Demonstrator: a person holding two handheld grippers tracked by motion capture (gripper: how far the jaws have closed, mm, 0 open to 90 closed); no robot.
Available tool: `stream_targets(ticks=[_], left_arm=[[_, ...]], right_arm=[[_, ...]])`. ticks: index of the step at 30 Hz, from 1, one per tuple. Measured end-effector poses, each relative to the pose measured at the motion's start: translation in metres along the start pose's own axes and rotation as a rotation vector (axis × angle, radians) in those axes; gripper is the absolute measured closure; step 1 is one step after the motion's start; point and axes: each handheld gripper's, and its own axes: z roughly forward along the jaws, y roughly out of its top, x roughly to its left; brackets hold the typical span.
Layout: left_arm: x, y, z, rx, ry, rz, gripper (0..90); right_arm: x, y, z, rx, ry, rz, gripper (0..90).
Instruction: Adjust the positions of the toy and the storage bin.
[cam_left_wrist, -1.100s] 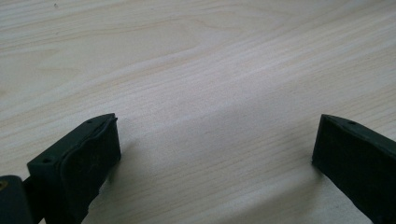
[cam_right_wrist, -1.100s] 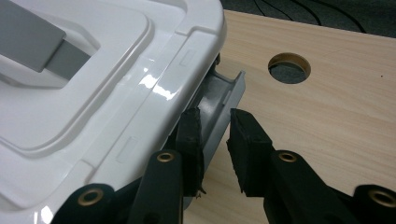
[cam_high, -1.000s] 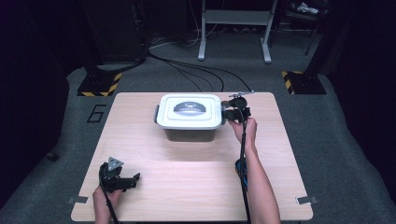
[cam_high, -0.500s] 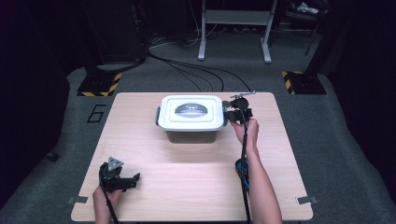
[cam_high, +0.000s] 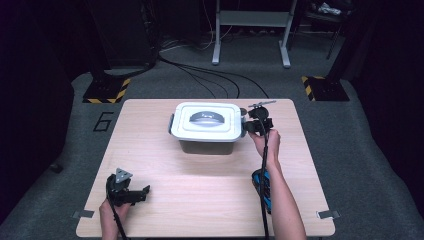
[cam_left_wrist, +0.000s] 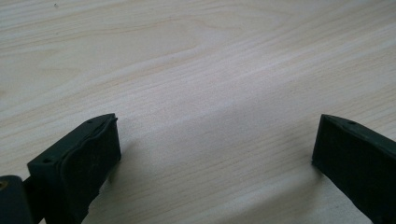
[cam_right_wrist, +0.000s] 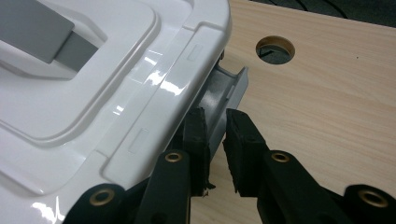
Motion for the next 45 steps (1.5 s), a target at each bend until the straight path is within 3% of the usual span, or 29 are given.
stream_targets(ticks=[14,16,27,30,36,37,45], left_arm=[[0.0,0.0,0.0,0.001,-0.001,-0.001,1.1],[0.0,0.0,0.0,0.001,-0.001,-0.001,1.1],[0.0,0.0,0.0,0.001,-0.001,-0.002,1.1],[0.0,0.0,0.0,0.001,-0.001,-0.002,1.1],[0.0,0.0,0.0,0.001,-0.001,-0.001,1.0],[0.0,0.0,0.0,0.001,-0.001,-0.001,1.0],[0.0,0.0,0.0,0.001,-0.001,-0.002,1.1]], right_arm=[[-0.001,-0.004,-0.005,0.005,0.005,0.003,76.7],[-0.003,-0.004,-0.005,0.008,-0.004,-0.001,66.5],[-0.014,0.0,-0.026,-0.05,0.017,0.005,30.4],[-0.012,0.003,-0.032,-0.078,0.036,-0.041,24.0],[0.003,0.013,-0.034,-0.074,0.113,-0.116,16.4],[0.006,0.016,-0.032,-0.078,0.121,-0.148,15.3],[0.038,0.031,-0.014,-0.046,0.176,-0.254,16.1]])
